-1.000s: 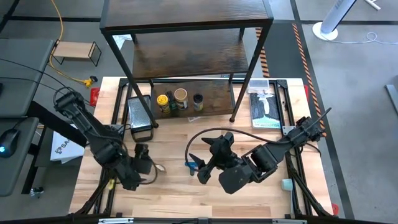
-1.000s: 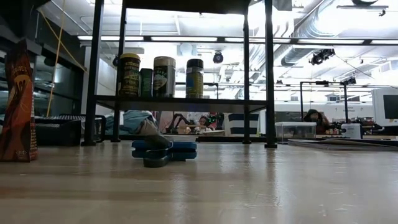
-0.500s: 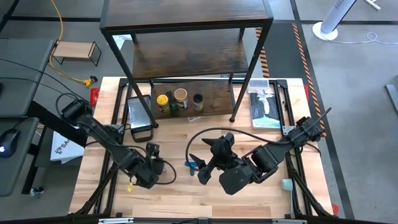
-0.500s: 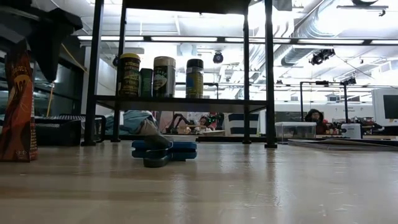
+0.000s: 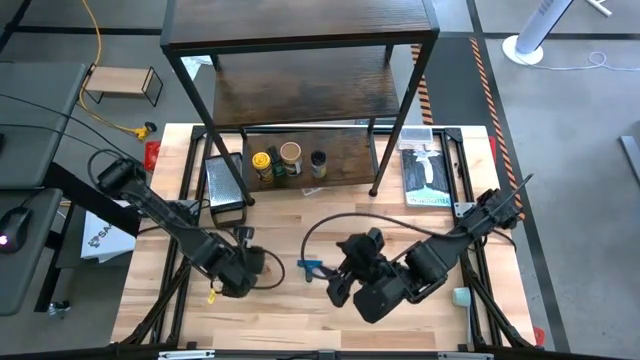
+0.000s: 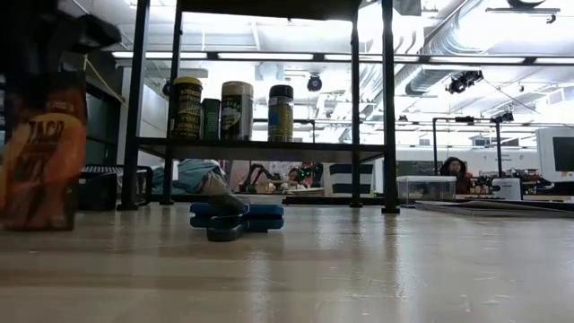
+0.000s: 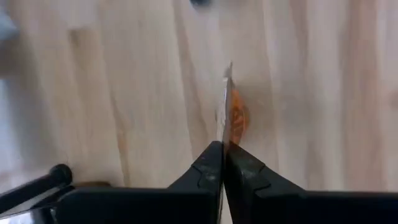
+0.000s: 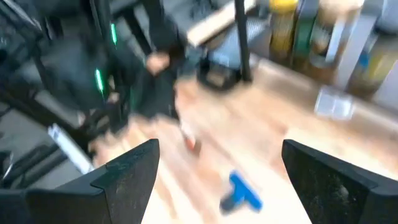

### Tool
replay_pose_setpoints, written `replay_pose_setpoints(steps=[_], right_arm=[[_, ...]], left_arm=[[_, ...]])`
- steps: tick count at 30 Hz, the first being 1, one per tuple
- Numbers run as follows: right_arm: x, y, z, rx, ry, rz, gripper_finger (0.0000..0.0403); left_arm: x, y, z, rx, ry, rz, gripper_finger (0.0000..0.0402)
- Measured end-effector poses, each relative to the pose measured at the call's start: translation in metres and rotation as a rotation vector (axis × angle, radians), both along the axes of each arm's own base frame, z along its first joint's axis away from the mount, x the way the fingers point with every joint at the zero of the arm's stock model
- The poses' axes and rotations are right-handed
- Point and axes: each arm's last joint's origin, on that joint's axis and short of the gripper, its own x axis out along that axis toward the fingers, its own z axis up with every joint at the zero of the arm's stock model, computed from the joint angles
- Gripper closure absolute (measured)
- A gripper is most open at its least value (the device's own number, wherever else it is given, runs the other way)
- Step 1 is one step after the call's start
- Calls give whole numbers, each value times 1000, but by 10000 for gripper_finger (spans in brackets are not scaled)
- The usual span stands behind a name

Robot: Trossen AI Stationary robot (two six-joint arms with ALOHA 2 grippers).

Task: Shelf spices
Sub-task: Put the brown seasoning pack on the shelf

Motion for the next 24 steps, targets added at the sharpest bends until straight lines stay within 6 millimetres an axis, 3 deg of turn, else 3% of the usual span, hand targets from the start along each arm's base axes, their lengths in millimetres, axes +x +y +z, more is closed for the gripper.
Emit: replay_pose_setpoints(steps=[7, 15, 20, 24], right_arm=[[23, 6, -32, -10, -8, 101, 69], [50, -15, -34, -128, -49, 220, 69], [58, -32, -34, -183, -9, 249, 69], [64, -47, -34, -215, -3, 202, 69]], left_arm=[[3, 11, 68, -105, -265, 74, 401], [11, 27, 141, -148, -502, 94, 401], [12, 34, 166, -146, -583, 101, 401], [12, 35, 174, -150, -608, 98, 401]])
